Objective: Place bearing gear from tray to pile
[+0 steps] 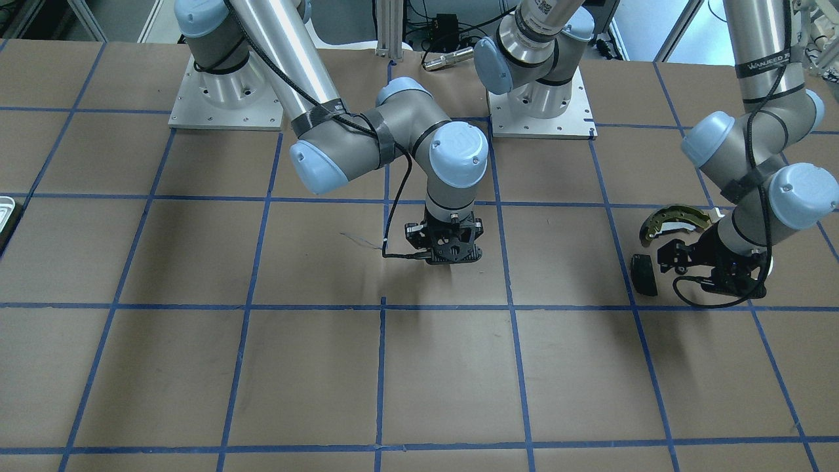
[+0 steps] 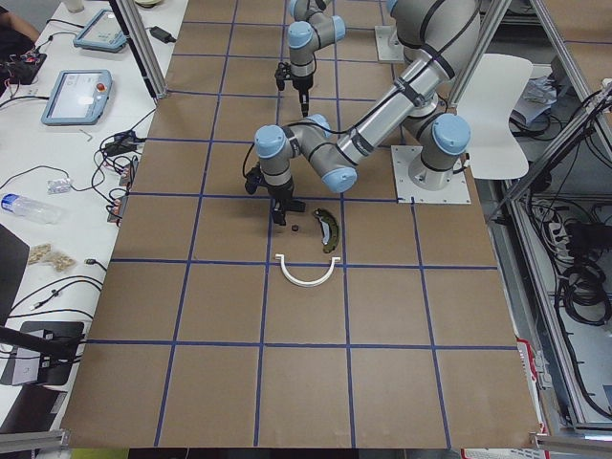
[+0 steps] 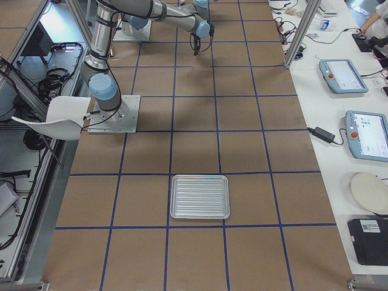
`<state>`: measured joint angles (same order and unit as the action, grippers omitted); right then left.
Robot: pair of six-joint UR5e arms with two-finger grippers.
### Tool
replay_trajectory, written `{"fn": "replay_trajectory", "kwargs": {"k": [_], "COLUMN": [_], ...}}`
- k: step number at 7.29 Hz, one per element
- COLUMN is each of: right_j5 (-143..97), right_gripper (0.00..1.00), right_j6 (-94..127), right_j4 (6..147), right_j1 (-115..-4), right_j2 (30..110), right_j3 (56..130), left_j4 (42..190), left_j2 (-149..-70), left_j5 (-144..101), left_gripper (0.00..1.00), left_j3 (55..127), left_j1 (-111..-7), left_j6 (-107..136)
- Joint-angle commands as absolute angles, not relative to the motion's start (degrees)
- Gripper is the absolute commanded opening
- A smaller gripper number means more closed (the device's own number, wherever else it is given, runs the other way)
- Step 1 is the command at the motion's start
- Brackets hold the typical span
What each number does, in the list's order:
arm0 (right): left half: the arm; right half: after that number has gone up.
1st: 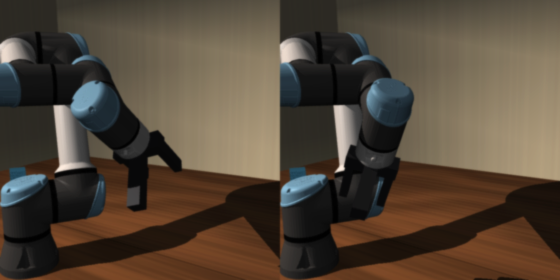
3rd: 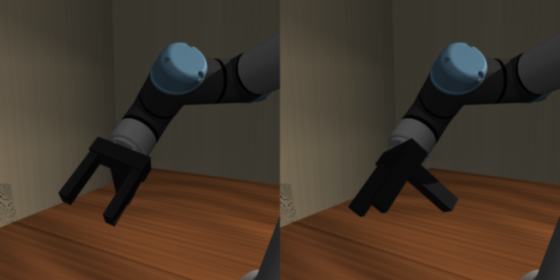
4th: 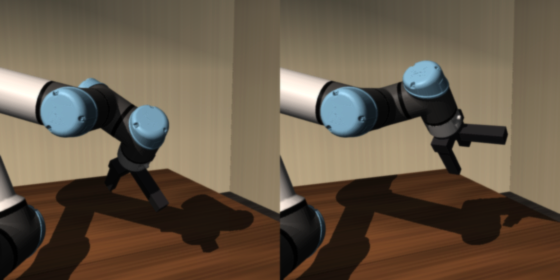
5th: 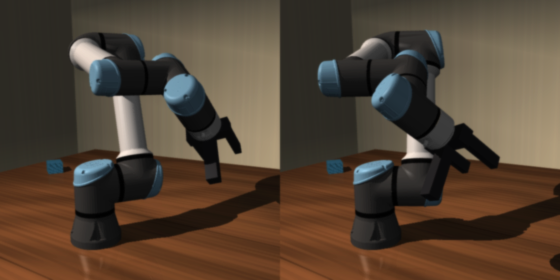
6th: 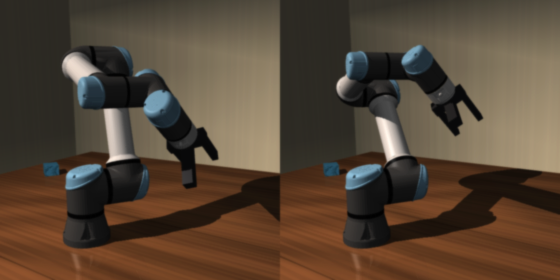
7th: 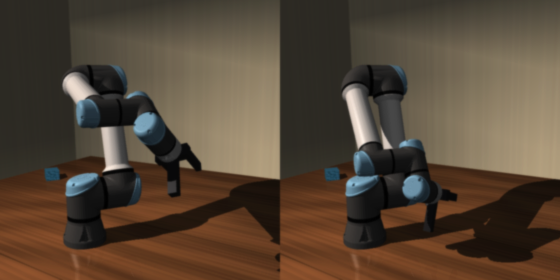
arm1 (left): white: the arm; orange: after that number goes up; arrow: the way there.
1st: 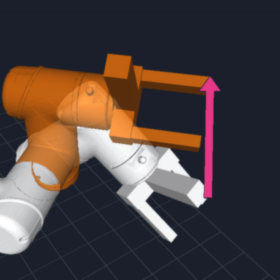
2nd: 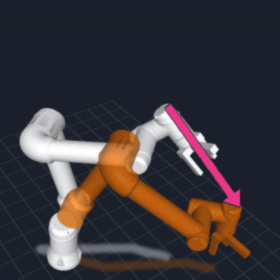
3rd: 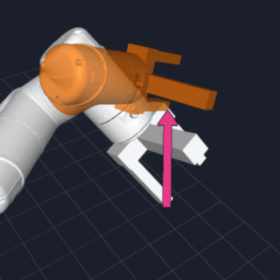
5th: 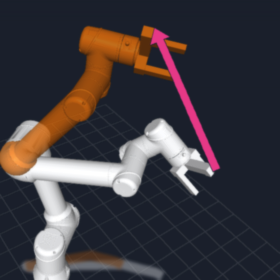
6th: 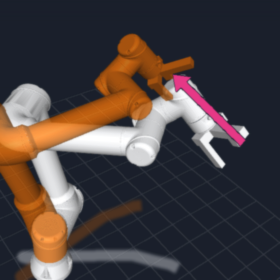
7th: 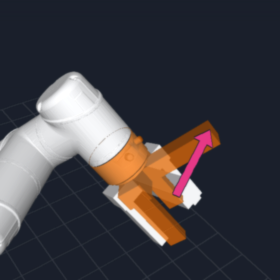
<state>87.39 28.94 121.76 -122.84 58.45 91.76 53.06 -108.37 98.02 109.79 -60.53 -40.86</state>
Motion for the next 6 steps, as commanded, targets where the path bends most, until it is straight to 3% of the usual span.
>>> {"fn": "replay_trajectory", "kwargs": {"k": [1,3,6], "right_j5": [87.98,88.15,91.73], "right_gripper": [1.00,1.00,1.00], "right_j6": [20.64,2.27,1.32], "right_j4": [117.20,105.95,92.06], "right_j1": [-115.19,-102.54,-94.14], "right_j2": [61.76,70.88,81.46], "right_j3": [89.05,88.77,82.91], "left_j4": [56.41,57.66,56.87], "left_j2": [-106.53,-105.39,-106.42], "left_j5": [95.99,91.50,90.79], "left_gripper": [1.00,1.00,1.00], "left_j3": [107.15,106.88,106.00], "left_j1": [-67.99,-75.11,-92.76], "left_j6": [-29.70,-16.23,1.88]}}
